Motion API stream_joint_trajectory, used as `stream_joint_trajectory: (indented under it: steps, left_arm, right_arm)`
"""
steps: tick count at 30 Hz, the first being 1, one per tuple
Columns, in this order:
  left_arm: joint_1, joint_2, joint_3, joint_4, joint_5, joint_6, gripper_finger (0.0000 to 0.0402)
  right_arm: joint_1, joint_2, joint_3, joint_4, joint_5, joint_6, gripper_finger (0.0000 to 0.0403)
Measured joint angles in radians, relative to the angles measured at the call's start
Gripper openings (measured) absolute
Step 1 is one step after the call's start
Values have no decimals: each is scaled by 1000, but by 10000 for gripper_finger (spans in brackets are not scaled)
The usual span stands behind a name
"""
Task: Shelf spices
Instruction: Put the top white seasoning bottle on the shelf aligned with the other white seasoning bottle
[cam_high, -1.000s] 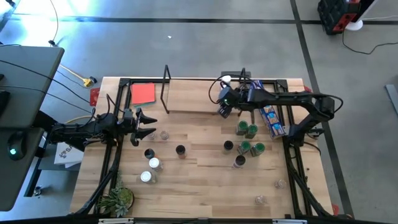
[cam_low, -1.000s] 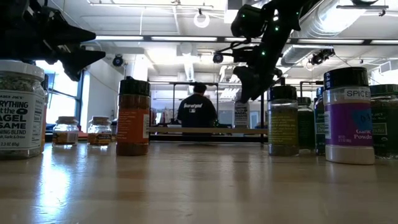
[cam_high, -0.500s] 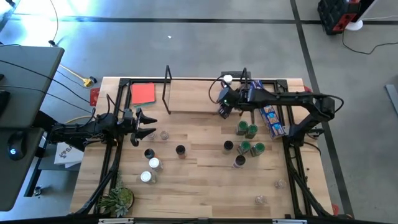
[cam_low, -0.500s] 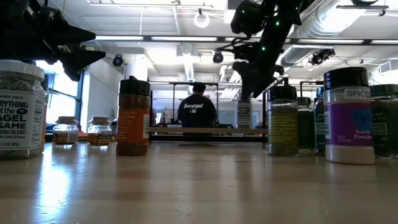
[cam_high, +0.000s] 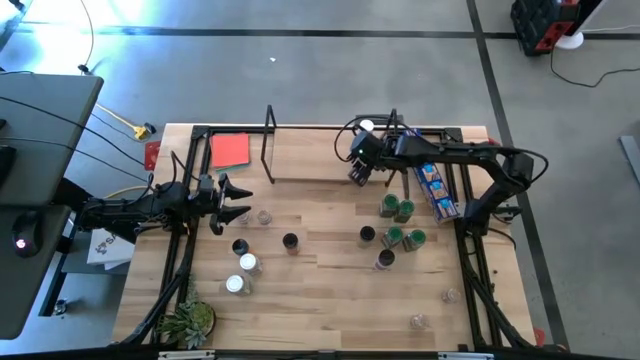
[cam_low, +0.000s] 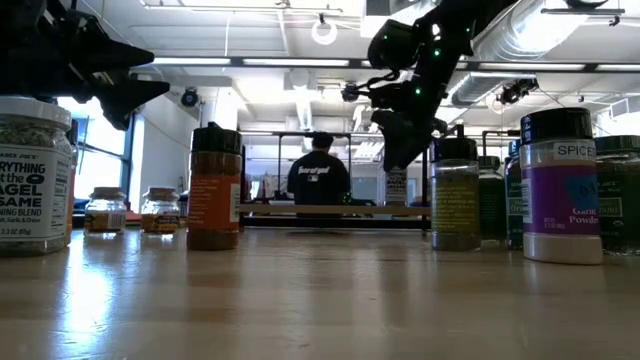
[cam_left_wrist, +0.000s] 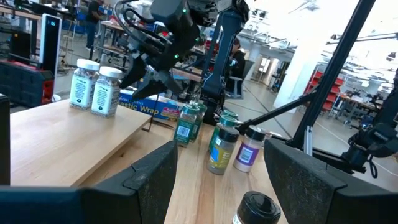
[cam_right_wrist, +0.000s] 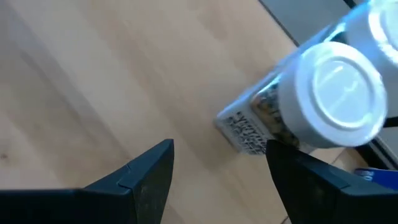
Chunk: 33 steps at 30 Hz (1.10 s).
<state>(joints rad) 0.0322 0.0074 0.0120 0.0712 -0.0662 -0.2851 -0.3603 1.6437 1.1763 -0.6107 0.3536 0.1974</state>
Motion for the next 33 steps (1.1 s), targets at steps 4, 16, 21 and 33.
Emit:
stream_joint_trajectory:
  steps: [4,16,21,33]
  left_arm:
    - [0,0,0,-1,0,0,236]
    - [0,0,0,-1,0,0,236]
    - [0,0,0,-1,0,0,236]
    - [0,0,0,-1,3,0,236]
  right_arm:
    - [0,0,0,-2,68,0,252]
    - [0,0,0,17,68,8,252]
    - [-6,1,0,34,70,17,252]
    - [5,0,12,41,98,39,252]
